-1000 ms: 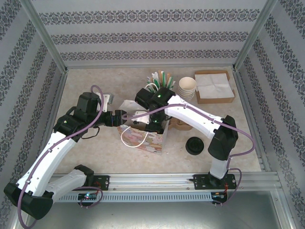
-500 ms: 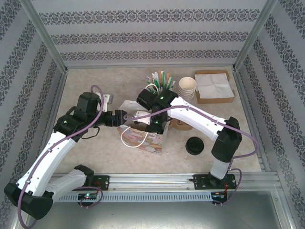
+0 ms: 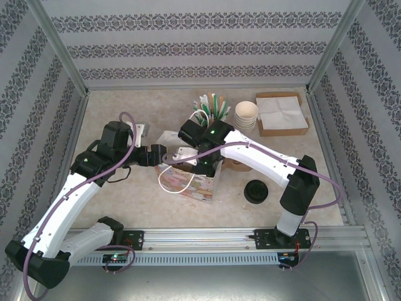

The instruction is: Pack the takeout coffee

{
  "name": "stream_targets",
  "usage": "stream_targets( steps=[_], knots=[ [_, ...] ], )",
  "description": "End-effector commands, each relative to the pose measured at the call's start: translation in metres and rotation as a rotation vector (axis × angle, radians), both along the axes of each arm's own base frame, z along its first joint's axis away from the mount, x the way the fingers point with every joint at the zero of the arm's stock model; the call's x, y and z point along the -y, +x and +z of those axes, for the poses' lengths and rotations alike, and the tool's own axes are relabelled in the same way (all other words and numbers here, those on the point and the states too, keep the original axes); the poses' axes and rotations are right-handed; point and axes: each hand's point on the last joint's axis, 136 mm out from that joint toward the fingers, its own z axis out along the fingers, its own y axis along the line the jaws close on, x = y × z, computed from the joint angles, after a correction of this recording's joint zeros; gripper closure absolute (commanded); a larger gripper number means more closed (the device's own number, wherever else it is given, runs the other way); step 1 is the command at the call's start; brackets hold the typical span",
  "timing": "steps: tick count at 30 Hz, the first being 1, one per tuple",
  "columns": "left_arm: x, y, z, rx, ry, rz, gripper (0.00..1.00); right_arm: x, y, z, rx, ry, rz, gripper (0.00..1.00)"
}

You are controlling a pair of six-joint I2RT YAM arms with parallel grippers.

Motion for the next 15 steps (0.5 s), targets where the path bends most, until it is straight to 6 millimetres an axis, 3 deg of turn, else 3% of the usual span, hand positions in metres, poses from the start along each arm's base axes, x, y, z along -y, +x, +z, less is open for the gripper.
stream_targets(
  steps=[1, 15],
  knots=[
    [0.0, -0.003, 0.006, 0.0, 0.006, 0.002, 0.15, 0.003, -0.001, 0.004, 0.046, -0.008, -0.012, 0.42],
    [0.0, -0.002, 0.005, -0.004, 0.005, 0.006, 0.15, -0.004, -0.02, -0.017, -0.051, 0.034, -0.032, 0.42]
  ],
)
